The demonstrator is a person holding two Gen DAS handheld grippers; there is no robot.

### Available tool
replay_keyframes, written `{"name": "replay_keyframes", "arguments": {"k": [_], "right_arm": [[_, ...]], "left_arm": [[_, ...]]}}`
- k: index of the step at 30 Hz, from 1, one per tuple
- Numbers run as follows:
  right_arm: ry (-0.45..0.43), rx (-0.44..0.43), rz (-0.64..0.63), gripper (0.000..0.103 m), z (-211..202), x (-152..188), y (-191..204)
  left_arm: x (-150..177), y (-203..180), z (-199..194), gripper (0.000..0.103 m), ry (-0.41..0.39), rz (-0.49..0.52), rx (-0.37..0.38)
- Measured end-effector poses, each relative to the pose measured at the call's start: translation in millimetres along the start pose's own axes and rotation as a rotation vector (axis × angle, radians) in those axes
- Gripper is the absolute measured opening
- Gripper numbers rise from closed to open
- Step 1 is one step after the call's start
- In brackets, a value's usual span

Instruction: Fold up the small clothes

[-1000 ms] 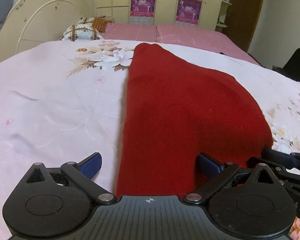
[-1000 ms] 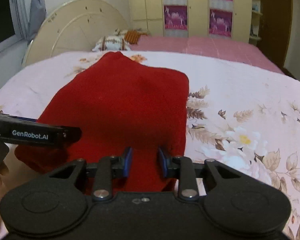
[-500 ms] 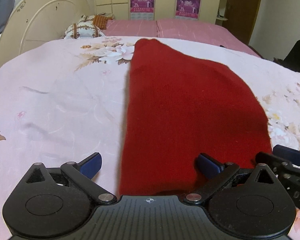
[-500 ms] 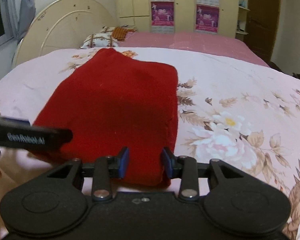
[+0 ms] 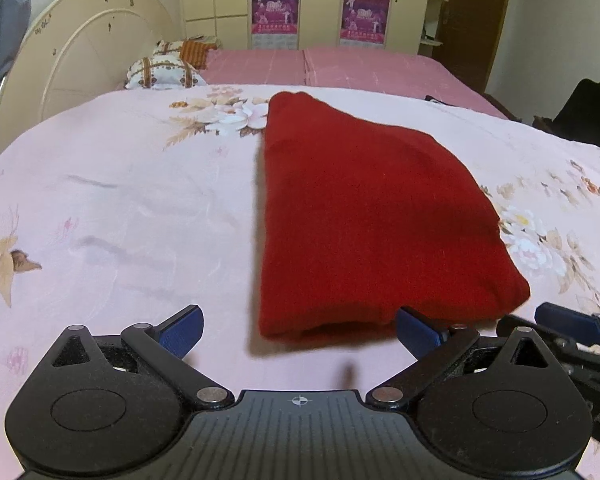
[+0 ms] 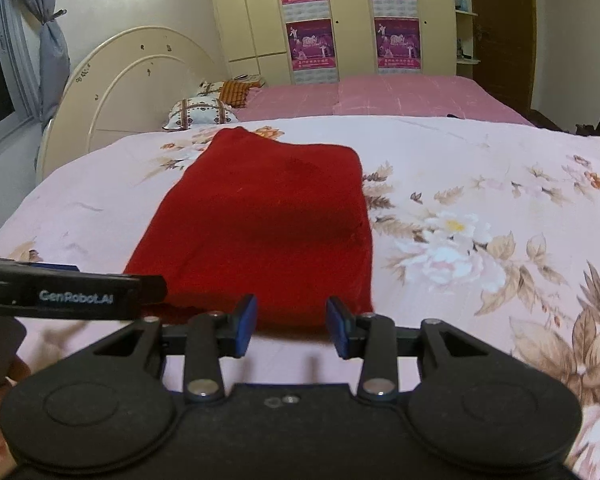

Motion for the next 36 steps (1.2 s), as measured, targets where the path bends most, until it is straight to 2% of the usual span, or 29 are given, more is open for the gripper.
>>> {"name": "replay_keyframes", "arguments": {"k": [7,10,13,19,21,24,28,30,34,36], "right_arm": [[0.003,0.007,0.027,0.067,-17.4,15.7,1.9],[0.026,-0.004,0.035,0.068,-23.1,21.4,0.1],[0.043,-0.017,0.034,0.077,-29.3,25.8,-1.3],[0.063,-0.062,-0.019,0.079,-41.6,33.8,-1.7],[0.063,-0.069,-0.022,0.079,-41.6,36.8,-4.9],[0.049,-0.065,-0.004,0.079,-44.3,40.7,-11.4],[0.021,-0.071,0.017,0.079,-58.7,48.4,-20.6],[0.022,-0.072,0.013,0.079,-67.0,51.8,-24.4],[0.022,-0.103,0.015,0.083,-90.0,54.5,-30.3],[0.005,-0.129,0.022,0.088,-107.9,54.3,-32.4]], "left_arm": [[13.5,-2.5,-6.5,0.103,0.039,0.027,0.013],[20.5,-6.8,-13.8,0.103,0.037,0.044,-0.012],[26.2,-10.4,-24.7,0.103,0.034,0.04,-0.01],[36.2,-19.0,-45.9,0.103,-0.001,0.044,-0.037],[39.0,-21.0,-44.6,0.103,0.015,0.032,-0.05],[44.5,-22.4,-43.5,0.103,0.029,-0.001,-0.06],[52.9,-27.9,-54.7,0.103,0.01,-0.034,-0.061],[57.1,-33.0,-65.9,0.103,-0.008,-0.038,-0.07],[65.8,-45.3,-103.9,0.103,-0.101,-0.007,-0.154],[69.2,-49.6,-124.7,0.103,-0.104,0.001,-0.14]]}}
Point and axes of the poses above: each gripper's, at about its wrist camera, not at the fingertips, and z roughly the way its jaws point, y to its left, x to its underside, the point moved 3 cm from there along z, roughly the way its jaws point, and after that the axes turned 8 degrees about y, right-handed, at the moved point
